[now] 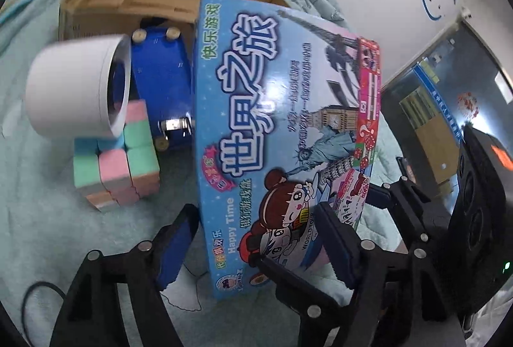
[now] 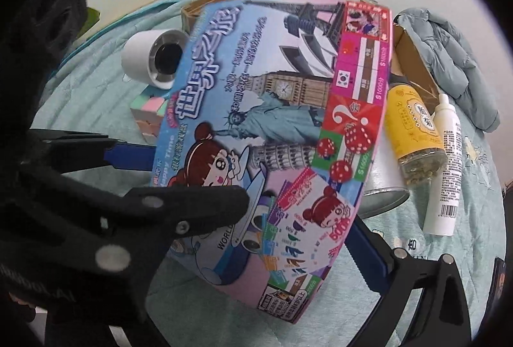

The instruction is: Organize rigid objects

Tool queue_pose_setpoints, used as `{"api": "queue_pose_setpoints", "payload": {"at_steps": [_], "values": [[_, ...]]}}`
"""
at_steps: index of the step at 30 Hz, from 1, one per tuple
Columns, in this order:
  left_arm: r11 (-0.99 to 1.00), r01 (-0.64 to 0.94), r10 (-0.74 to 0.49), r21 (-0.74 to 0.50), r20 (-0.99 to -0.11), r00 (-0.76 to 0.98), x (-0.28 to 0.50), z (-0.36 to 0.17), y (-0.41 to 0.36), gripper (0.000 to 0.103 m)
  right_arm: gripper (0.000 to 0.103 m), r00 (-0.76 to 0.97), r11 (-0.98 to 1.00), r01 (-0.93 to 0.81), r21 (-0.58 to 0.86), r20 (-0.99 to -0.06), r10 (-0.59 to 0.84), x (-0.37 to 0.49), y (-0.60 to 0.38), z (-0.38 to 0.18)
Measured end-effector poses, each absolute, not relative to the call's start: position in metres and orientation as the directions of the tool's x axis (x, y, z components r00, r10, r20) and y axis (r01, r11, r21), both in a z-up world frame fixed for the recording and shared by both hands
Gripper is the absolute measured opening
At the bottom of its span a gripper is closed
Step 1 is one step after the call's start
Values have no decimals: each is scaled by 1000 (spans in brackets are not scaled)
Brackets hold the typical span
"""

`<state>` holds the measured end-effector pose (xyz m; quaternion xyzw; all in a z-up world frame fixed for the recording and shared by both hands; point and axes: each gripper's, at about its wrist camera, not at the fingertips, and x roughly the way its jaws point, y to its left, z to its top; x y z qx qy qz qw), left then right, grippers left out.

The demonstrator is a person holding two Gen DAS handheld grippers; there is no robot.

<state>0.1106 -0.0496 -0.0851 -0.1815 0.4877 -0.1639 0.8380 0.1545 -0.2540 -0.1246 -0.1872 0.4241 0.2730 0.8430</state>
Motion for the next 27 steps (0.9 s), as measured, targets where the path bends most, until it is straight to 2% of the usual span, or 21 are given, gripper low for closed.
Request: {"api": "queue_pose_setpoints", "payload": {"at_steps": [4, 9, 18, 27], "values": [[892, 115, -432, -437, -751, 500, 111, -78, -55, 65, 100, 531, 804, -590, -72, -785, 319, 161, -256, -121], [908, 132, -401, -398, -732, 551, 111, -61, -59, 65, 99, 595, 821, -566, -75, -727, 344, 164, -265, -109], [936, 203, -342, -287, -605, 719, 121, 7, -67, 65, 98, 755, 853, -515, -85, -515, 405, 168, -278, -55], [944, 250, -327, -214, -530, 782, 168, 53, -77, 65, 98, 820, 871, -484, -87, -392, 417, 206, -274, -16]]}}
